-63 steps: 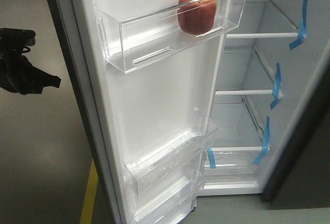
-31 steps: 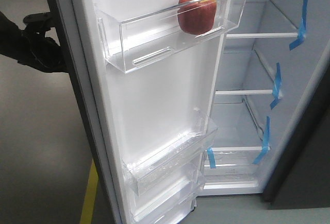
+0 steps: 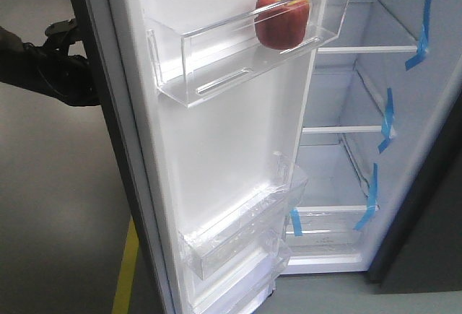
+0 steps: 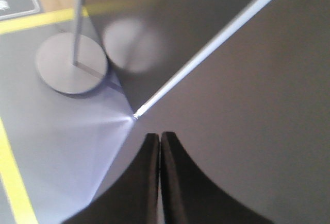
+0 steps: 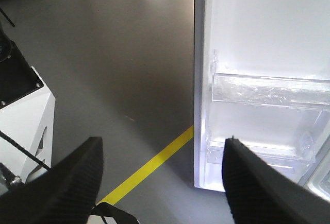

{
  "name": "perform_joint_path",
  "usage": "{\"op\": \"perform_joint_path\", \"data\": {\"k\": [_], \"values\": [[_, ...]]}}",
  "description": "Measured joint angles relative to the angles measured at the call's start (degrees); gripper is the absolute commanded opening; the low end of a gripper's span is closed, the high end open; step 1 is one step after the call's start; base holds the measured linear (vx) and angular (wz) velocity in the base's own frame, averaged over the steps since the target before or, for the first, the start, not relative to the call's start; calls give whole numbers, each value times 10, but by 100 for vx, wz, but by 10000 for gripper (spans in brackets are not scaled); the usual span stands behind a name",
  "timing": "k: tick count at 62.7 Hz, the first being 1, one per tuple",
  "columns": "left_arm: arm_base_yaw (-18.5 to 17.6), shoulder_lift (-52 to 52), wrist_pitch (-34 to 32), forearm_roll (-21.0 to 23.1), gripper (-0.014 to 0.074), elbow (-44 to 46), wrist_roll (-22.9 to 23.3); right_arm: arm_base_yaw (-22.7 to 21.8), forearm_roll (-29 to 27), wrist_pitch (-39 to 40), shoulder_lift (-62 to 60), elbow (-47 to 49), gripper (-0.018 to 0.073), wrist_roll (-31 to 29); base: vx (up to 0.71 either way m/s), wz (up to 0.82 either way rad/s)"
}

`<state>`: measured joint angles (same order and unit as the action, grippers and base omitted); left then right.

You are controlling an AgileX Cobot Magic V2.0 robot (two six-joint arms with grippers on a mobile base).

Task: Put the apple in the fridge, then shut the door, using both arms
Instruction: 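Reach the left gripper toward the outer edge of the open refrigerator door, then push the refrigerator door shut with the left gripper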

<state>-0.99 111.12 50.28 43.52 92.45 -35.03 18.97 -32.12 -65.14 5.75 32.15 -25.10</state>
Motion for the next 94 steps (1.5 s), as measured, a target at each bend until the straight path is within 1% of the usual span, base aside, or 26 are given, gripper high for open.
{"op": "perform_joint_path", "data": {"k": [9, 15, 24, 37, 51, 71, 75, 82, 94], "values": [[-7, -33, -4, 42, -6, -45, -49, 0, 0, 0, 0, 0, 472, 0, 0, 0], [-19, -47, -1, 62, -6, -57, -69, 0, 0, 0, 0, 0, 472, 0, 0, 0], [-42, -51, 14, 79, -6, -60, -77, 0, 0, 0, 0, 0, 472, 0, 0, 0], [-83, -51, 15, 96, -6, -60, -96, 0, 0, 0, 0, 0, 472, 0, 0, 0], [-134, -51, 12, 125, -6, -60, -117, 0, 0, 0, 0, 0, 472, 0, 0, 0], [-206, -51, 4, 167, -6, -60, -134, 0, 0, 0, 0, 0, 472, 0, 0, 0], [-220, -51, -2, 173, -6, -60, -137, 0, 0, 0, 0, 0, 472, 0, 0, 0], [-247, -52, -25, 172, -6, -60, -139, 0, 0, 0, 0, 0, 472, 0, 0, 0], [-300, -52, -76, 175, -6, -60, -145, 0, 0, 0, 0, 0, 472, 0, 0, 0]]}}
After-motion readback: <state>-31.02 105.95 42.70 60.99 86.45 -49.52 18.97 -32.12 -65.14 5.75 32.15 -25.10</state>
